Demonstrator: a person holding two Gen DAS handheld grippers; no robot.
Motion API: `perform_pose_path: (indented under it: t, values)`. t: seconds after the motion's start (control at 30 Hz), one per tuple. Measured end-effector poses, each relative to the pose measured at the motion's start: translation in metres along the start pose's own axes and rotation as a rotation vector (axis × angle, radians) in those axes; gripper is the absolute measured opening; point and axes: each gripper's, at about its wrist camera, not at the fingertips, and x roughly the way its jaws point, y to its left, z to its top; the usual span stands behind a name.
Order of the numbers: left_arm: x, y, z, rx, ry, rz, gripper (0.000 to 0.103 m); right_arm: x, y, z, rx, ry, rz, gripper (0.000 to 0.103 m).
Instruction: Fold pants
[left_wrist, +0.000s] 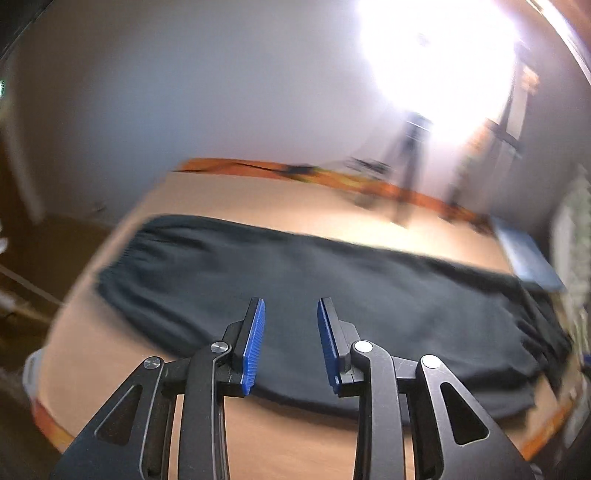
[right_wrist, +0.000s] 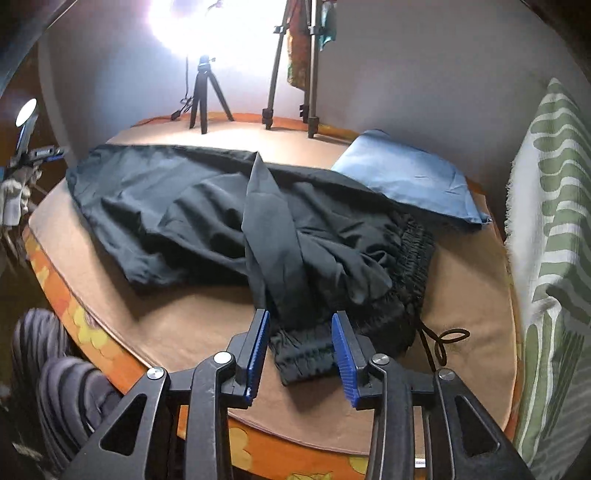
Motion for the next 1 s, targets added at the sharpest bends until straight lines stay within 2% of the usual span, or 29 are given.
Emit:
perform_pose_path:
  t: [0.07,0.17,0.27,0.4,0.57,0.67,0.73,0.77,0.83,0.9,1.0]
  values:
    - [0.000,-0.037,-0.009,0.050,0.025,-0.066,0.028,0.005,0.002,-0.008,-0.028,0.008,0.008,0.039]
    - [0.002,-0.087,-0.021,0.118,0.064,-0.152,0.029,0.011,0.005,-0.023,-0.062,0.019,0.023,0.047]
    - [0.006,-0.135,-0.033,0.182,0.113,-0.247,0.040,0.022,0.015,-0.036,-0.136,0.039,0.003,0.053]
    - [0.012,-0.195,-0.050,0.288,0.186,-0.359,0.040,0.040,0.025,-0.042,-0.202,0.067,-0.018,0.054]
    - [0.012,-0.250,-0.073,0.431,0.243,-0.483,0.040,0.058,0.028,-0.045,-0.248,0.082,-0.062,0.053]
    - [0.015,-0.277,-0.089,0.522,0.286,-0.519,0.040,0.060,0.029,-0.048,-0.261,0.071,-0.075,0.051]
    - [0.022,-0.290,-0.096,0.558,0.315,-0.522,0.040,0.060,0.028,-0.049,-0.264,0.067,-0.071,0.044]
    - [0.028,-0.295,-0.099,0.573,0.332,-0.516,0.040,0.060,0.027,-0.049,-0.262,0.072,-0.074,0.035]
    - [0.036,-0.300,-0.103,0.582,0.352,-0.514,0.040,0.058,0.027,-0.049,-0.267,0.077,-0.076,0.028]
    - [0.039,-0.300,-0.107,0.592,0.359,-0.513,0.040,0.053,0.028,-0.046,-0.279,0.070,-0.081,0.014]
    - [0.045,-0.297,-0.112,0.588,0.377,-0.523,0.040,0.031,0.020,-0.031,-0.284,0.024,-0.110,0.012]
